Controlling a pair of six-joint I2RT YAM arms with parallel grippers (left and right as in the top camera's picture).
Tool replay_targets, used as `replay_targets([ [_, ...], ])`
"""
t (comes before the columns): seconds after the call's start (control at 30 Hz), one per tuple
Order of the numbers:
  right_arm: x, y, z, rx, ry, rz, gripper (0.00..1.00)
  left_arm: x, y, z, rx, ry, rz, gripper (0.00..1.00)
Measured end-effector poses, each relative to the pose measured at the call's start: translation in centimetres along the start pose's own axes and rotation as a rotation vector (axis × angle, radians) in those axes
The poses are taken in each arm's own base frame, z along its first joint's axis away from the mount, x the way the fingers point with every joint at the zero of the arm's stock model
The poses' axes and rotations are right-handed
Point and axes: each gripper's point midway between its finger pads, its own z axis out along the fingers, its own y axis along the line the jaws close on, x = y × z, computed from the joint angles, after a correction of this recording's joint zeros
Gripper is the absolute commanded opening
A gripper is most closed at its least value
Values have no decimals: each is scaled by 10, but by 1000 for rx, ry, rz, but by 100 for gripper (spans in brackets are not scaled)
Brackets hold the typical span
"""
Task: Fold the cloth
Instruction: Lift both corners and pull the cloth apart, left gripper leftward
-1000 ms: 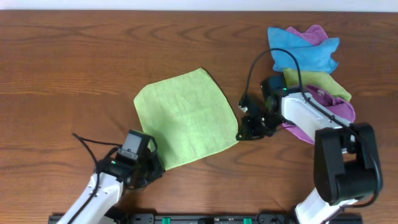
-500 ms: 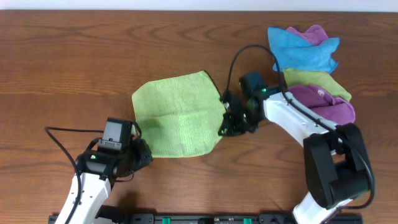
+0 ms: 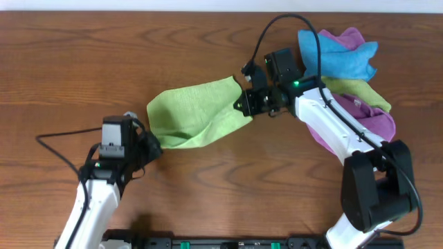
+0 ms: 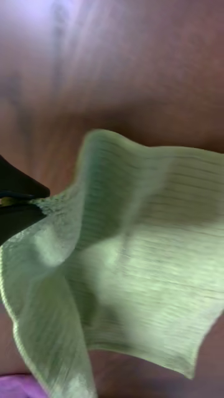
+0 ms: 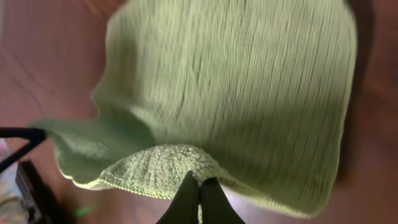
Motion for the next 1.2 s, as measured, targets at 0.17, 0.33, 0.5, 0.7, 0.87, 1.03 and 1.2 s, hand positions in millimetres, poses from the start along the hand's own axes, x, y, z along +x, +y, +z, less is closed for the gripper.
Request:
replay_targets([
  [0.17, -16, -4, 10, -7, -56, 2, 2, -5, 5, 16, -4, 24, -20, 6],
  [0.33, -21, -18, 32, -3, -46, 37, 1, -24, 6, 20, -15, 13, -29, 6],
  [0.5, -37, -24, 43, 5, -58, 43, 2, -66, -8, 15, 10, -45, -12, 6],
  [0.7, -72, -21, 32, -4, -146, 5, 2, -89, -14, 27, 1, -40, 1, 6],
  [0.87, -81, -30, 46, -11, -182, 6, 2, -90, -5, 47, -17, -14, 4, 6],
  [1.03, -83, -37, 56, -14, -190, 25, 2, -98, 0, 53, -16, -33, -6, 6],
  [1.2, -90, -37, 59, -23, -219, 20, 1, -109, 0, 52, -3, -71, -8, 6],
])
